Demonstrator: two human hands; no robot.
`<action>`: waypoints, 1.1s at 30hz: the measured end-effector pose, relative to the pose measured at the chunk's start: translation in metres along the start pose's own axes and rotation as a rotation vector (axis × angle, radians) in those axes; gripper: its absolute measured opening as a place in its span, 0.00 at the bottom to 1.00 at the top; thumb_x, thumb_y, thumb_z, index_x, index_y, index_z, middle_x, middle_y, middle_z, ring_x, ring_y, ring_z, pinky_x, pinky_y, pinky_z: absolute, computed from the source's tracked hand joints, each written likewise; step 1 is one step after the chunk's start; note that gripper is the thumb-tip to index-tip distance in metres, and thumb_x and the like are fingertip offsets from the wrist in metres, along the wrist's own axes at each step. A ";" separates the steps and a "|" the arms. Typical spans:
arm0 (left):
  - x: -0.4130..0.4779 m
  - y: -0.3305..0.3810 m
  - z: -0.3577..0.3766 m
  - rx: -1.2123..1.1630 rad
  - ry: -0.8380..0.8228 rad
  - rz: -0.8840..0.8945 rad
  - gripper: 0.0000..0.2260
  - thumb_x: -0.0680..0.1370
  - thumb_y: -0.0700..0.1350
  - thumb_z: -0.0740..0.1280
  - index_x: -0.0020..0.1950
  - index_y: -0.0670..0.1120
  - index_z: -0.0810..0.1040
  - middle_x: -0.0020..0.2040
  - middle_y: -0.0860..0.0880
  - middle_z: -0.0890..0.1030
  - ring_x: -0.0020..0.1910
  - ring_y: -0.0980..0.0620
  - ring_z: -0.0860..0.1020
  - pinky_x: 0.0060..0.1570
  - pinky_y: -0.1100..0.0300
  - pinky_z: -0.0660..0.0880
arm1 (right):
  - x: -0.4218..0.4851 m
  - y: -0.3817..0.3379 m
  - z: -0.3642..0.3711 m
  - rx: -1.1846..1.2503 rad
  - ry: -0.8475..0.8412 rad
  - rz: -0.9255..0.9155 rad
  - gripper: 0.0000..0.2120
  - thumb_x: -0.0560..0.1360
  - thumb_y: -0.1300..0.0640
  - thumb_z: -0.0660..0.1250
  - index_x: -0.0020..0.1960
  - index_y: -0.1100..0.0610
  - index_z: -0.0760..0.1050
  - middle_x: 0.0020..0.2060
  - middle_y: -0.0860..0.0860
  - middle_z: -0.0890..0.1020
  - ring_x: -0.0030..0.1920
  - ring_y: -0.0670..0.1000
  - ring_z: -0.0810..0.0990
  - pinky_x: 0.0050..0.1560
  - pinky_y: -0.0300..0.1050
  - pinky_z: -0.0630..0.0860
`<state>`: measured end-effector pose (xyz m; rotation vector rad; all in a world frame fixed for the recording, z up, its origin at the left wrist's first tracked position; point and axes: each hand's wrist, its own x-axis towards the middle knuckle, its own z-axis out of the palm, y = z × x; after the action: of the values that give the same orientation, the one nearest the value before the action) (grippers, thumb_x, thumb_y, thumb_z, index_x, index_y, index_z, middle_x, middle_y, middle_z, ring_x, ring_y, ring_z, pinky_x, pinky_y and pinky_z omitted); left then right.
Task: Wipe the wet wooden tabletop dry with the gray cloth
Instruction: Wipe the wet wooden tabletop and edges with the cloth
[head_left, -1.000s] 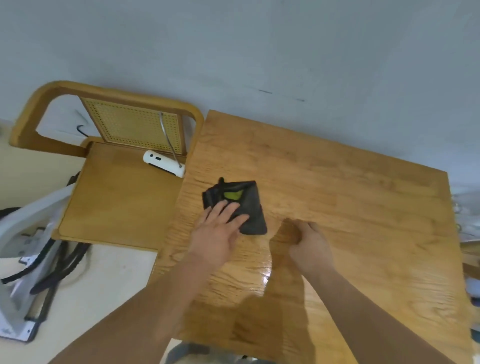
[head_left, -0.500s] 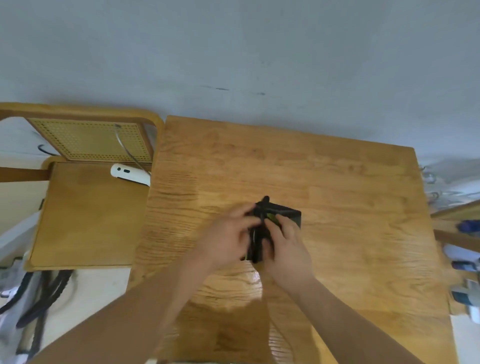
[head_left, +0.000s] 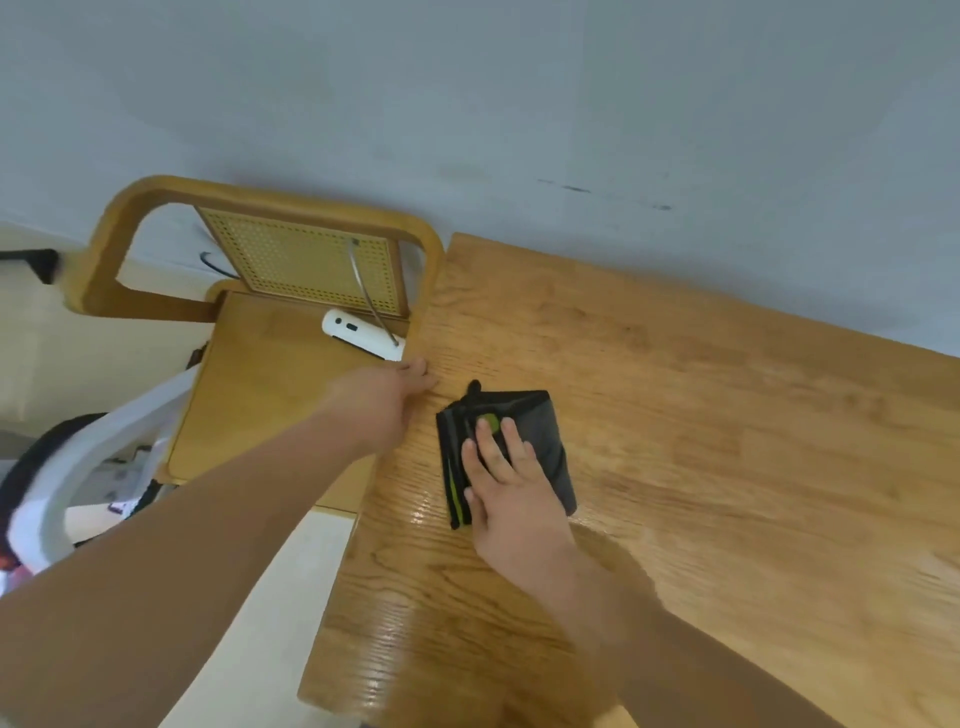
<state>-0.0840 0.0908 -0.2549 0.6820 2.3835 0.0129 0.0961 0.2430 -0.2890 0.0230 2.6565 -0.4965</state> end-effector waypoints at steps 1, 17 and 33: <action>0.004 0.000 -0.009 0.024 0.014 -0.002 0.24 0.81 0.46 0.63 0.75 0.65 0.69 0.76 0.59 0.71 0.69 0.51 0.74 0.62 0.53 0.77 | 0.007 -0.013 0.004 0.017 -0.002 -0.021 0.29 0.84 0.48 0.42 0.83 0.55 0.49 0.82 0.51 0.41 0.80 0.56 0.31 0.80 0.56 0.39; 0.070 -0.007 -0.040 0.306 -0.144 0.116 0.56 0.68 0.71 0.72 0.84 0.47 0.48 0.84 0.49 0.42 0.83 0.48 0.43 0.81 0.46 0.48 | 0.116 0.137 -0.107 0.041 0.022 0.356 0.30 0.84 0.37 0.46 0.83 0.42 0.44 0.81 0.44 0.37 0.80 0.51 0.32 0.81 0.55 0.43; 0.068 -0.006 -0.029 0.104 -0.141 0.003 0.55 0.70 0.58 0.79 0.84 0.54 0.43 0.83 0.58 0.36 0.81 0.51 0.34 0.79 0.38 0.44 | 0.237 0.042 -0.104 0.006 0.174 0.214 0.30 0.85 0.40 0.46 0.83 0.48 0.46 0.83 0.50 0.42 0.81 0.57 0.36 0.80 0.58 0.38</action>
<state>-0.1488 0.1226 -0.2732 0.7114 2.2598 -0.1542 -0.1576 0.3038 -0.3160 0.3640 2.7774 -0.4498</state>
